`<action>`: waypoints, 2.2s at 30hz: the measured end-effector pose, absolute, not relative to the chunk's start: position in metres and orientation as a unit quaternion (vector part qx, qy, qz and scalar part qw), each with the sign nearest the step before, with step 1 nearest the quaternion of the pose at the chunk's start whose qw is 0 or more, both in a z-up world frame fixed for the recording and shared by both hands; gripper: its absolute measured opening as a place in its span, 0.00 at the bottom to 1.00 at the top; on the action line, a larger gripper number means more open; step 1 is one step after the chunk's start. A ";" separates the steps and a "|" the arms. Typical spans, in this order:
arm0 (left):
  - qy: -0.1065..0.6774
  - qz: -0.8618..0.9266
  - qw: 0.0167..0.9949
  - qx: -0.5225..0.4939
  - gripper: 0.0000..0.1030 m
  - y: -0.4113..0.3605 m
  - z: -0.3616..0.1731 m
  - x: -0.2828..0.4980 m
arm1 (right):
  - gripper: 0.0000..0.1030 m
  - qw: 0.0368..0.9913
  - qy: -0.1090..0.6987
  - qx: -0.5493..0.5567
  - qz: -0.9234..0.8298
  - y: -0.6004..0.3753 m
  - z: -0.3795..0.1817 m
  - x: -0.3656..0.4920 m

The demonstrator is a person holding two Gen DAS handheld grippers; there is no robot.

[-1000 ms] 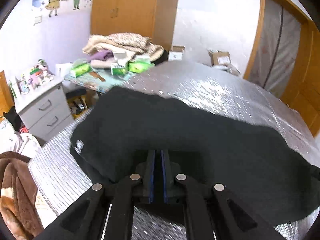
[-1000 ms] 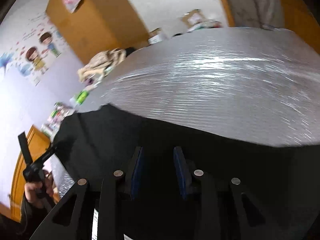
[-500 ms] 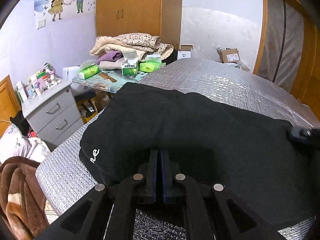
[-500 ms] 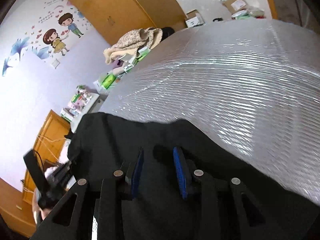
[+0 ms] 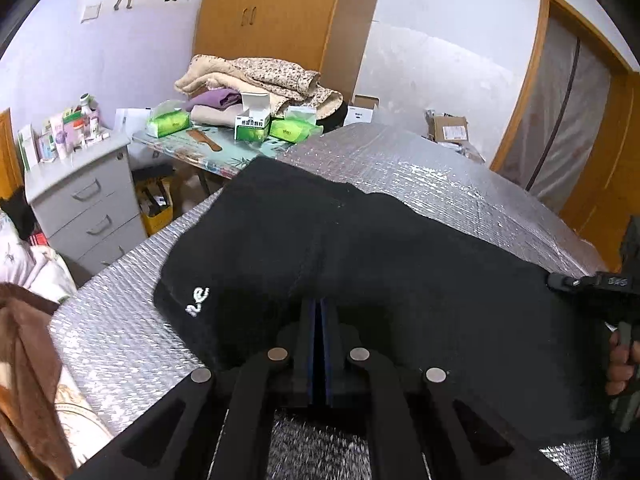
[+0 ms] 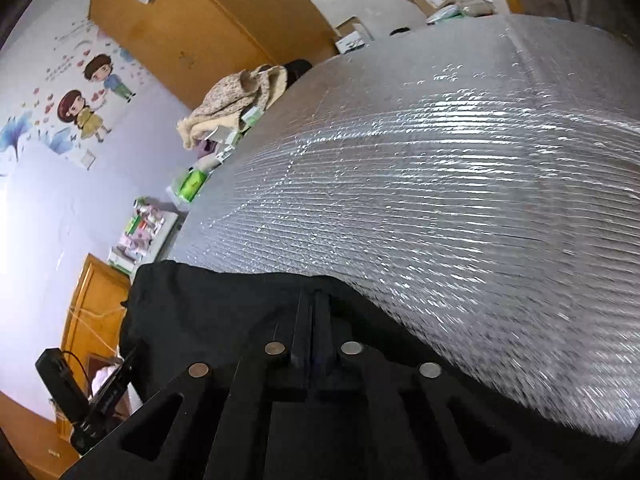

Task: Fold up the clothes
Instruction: 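Move the left gripper over the sweatshirt toward its printed end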

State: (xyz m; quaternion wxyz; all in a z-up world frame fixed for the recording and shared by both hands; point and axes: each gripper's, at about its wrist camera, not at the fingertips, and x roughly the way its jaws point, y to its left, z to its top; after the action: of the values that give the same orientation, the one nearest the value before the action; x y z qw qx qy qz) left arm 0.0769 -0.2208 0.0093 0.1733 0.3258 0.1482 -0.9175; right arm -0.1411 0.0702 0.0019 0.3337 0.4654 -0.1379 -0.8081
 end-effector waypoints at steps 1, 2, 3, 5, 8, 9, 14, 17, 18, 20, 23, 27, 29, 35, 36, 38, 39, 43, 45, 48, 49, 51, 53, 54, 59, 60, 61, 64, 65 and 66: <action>0.136 -0.923 0.175 0.316 0.03 -0.218 0.016 0.080 | 0.06 0.340 -0.133 0.454 -0.812 0.074 0.010 -0.132; 0.127 -0.926 0.177 0.309 0.03 -0.217 0.020 0.082 | 0.06 0.348 -0.128 0.444 -0.816 0.080 0.018 -0.122; 0.128 -0.924 0.181 0.312 0.04 -0.219 0.019 0.081 | 0.06 0.355 -0.126 0.436 -0.817 0.085 0.024 -0.113; 0.129 -0.920 0.187 0.320 0.04 -0.224 0.017 0.078 | 0.06 0.359 -0.126 0.431 -0.818 0.100 0.030 -0.094; 0.131 -0.914 0.197 0.330 0.04 -0.230 0.013 0.074 | 0.06 0.344 -0.117 0.436 -0.824 0.123 0.023 -0.071; 0.132 -0.912 0.200 0.334 0.04 -0.232 0.012 0.073 | 0.06 0.337 -0.114 0.439 -0.825 0.133 0.019 -0.065; 0.136 -0.902 0.214 0.348 0.04 -0.241 0.008 0.067 | 0.03 0.287 -0.123 0.445 -0.839 0.180 0.005 -0.048; 0.137 -0.909 0.204 0.337 0.04 -0.226 0.020 0.073 | 0.07 0.287 -0.116 0.428 -0.849 0.189 0.010 -0.037; 0.133 -0.911 0.199 0.335 0.04 -0.219 0.024 0.074 | 0.08 0.290 -0.110 0.423 -0.851 0.188 0.012 -0.034; 0.129 -0.915 0.179 0.336 0.04 -0.203 0.028 0.073 | 0.10 0.298 -0.098 0.413 -0.855 0.186 0.016 -0.027; 0.118 -0.918 0.152 0.347 0.04 -0.177 0.030 0.065 | 0.11 0.306 -0.079 0.399 -0.861 0.183 0.020 -0.018; 0.108 -0.919 0.126 0.359 0.04 -0.151 0.030 0.055 | 0.11 0.289 -0.037 0.397 -0.870 0.175 0.015 -0.014; 0.104 -0.918 0.115 0.365 0.04 -0.142 0.027 0.051 | 0.11 0.268 -0.002 0.398 -0.877 0.171 0.012 -0.011; 0.093 -0.910 0.099 0.393 0.04 -0.123 0.011 0.040 | 0.10 0.243 0.051 0.401 -0.882 0.160 0.002 -0.011; 0.089 -0.910 0.101 0.393 0.04 -0.121 0.010 0.041 | 0.10 0.242 0.053 0.400 -0.882 0.160 0.002 -0.011; 0.082 -0.910 0.105 0.392 0.04 -0.118 0.009 0.042 | 0.11 0.244 0.051 0.401 -0.882 0.160 0.001 -0.012; 0.082 -0.911 0.105 0.391 0.04 -0.118 0.009 0.042 | 0.11 0.244 0.048 0.401 -0.882 0.160 0.001 -0.012; 0.071 -0.914 0.104 0.385 0.04 -0.117 0.007 0.043 | 0.11 0.246 0.044 0.402 -0.881 0.157 0.001 -0.013; 0.066 -0.915 0.105 0.384 0.04 -0.116 0.007 0.043 | 0.11 0.247 0.040 0.403 -0.880 0.158 0.002 -0.014; 0.074 -0.920 0.103 0.371 0.04 -0.119 0.015 0.049 | 0.12 0.255 0.019 0.407 -0.877 0.164 0.001 -0.016; 0.077 -0.922 0.103 0.366 0.04 -0.121 0.018 0.051 | 0.12 0.258 0.012 0.409 -0.875 0.166 0.001 -0.017; 0.081 -0.927 0.104 0.352 0.04 -0.125 0.025 0.058 | 0.12 0.259 0.008 0.411 -0.874 0.167 0.001 -0.018; 0.084 -0.931 0.111 0.338 0.04 -0.136 0.030 0.064 | 0.12 0.260 0.008 0.411 -0.874 0.168 0.002 -0.018; 0.087 -0.930 0.119 0.336 0.04 -0.142 0.030 0.065 | 0.12 0.259 0.010 0.411 -0.874 0.167 0.002 -0.018; 0.128 -0.915 0.183 0.336 0.04 -0.182 0.023 0.076 | 0.15 0.268 0.015 0.407 -0.873 0.161 0.010 -0.017; 0.133 -0.914 0.194 0.329 0.04 -0.189 0.023 0.081 | 0.15 0.270 0.016 0.407 -0.873 0.160 0.011 -0.016; 0.141 -0.913 0.203 0.324 0.04 -0.196 0.023 0.085 | 0.15 0.272 0.016 0.406 -0.872 0.159 0.013 -0.016; 0.169 -0.907 0.223 0.315 0.05 -0.221 0.019 0.095 | 0.15 0.276 0.021 0.412 -0.868 0.154 0.011 -0.019; 0.178 -0.904 0.227 0.316 0.05 -0.228 0.017 0.097 | 0.14 0.276 0.021 0.414 -0.867 0.153 0.010 -0.019; 0.187 -0.900 0.229 0.321 0.05 -0.235 0.014 0.098 | 0.14 0.277 0.021 0.415 -0.867 0.153 0.010 -0.020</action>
State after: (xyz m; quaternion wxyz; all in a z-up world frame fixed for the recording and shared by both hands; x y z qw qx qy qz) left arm 0.0983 -0.2349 0.0142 0.2286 0.3213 0.1873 -0.8997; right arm -0.0198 0.1531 0.0096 0.2766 0.4147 0.0207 -0.8666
